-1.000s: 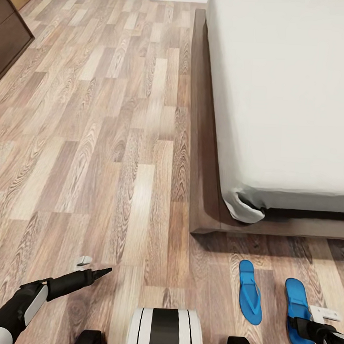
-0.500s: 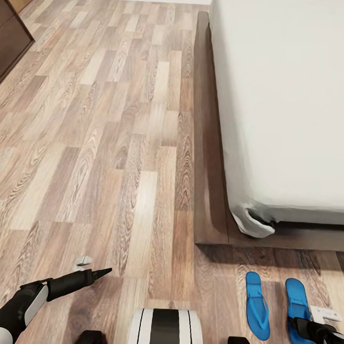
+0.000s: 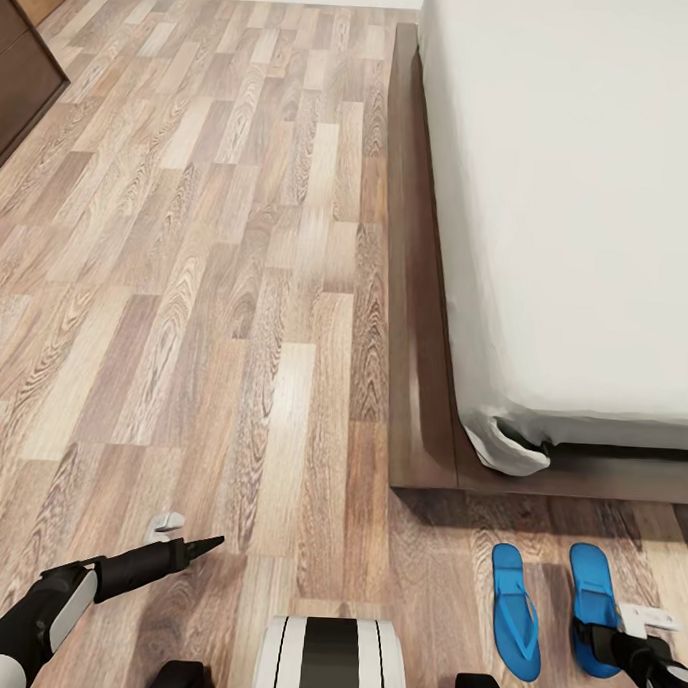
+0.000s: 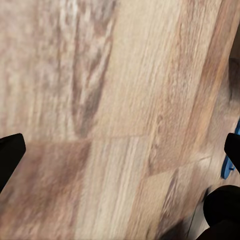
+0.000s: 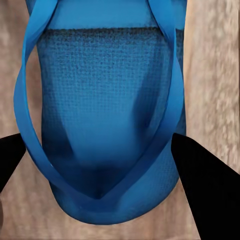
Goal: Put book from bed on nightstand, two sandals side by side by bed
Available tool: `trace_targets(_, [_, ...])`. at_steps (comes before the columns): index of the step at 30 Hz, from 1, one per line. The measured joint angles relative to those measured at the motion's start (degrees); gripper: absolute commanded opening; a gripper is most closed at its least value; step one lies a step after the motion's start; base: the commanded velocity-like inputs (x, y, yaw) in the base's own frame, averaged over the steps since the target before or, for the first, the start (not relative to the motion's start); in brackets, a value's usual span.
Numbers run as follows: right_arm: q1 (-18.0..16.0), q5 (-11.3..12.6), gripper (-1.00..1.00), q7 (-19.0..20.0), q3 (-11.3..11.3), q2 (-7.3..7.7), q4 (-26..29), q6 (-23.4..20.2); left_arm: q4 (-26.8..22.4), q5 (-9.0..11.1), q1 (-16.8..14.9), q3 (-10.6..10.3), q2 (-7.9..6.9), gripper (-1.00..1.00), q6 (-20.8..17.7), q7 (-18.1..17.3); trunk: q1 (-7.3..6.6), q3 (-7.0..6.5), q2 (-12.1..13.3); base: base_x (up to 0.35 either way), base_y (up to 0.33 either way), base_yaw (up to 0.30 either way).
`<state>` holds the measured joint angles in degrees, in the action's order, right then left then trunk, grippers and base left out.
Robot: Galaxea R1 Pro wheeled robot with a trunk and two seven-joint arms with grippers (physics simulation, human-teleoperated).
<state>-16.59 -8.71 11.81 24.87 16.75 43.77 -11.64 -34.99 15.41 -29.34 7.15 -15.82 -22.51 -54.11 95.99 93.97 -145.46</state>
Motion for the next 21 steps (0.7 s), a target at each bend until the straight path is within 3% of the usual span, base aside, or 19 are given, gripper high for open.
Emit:
trace_targets(10, [0.0, 0.0, -1.00, 0.0, 0.0, 0.00, 0.0, 0.6, 0.0, 0.0, 0.0, -0.1, 0.00, 1.00, 0.0, 0.1, 0.00, 0.00, 0.0, 0.000, 0.000, 0.000])
trace_targets(21, [0.0, 0.0, -1.00, 0.1, 0.0, 0.00, 0.0, 0.6, 0.0, 0.0, 0.0, -0.1, 0.00, 1.00, 0.0, 0.1, 0.29, 2.43, -0.1, 0.000, 0.000, 0.000])
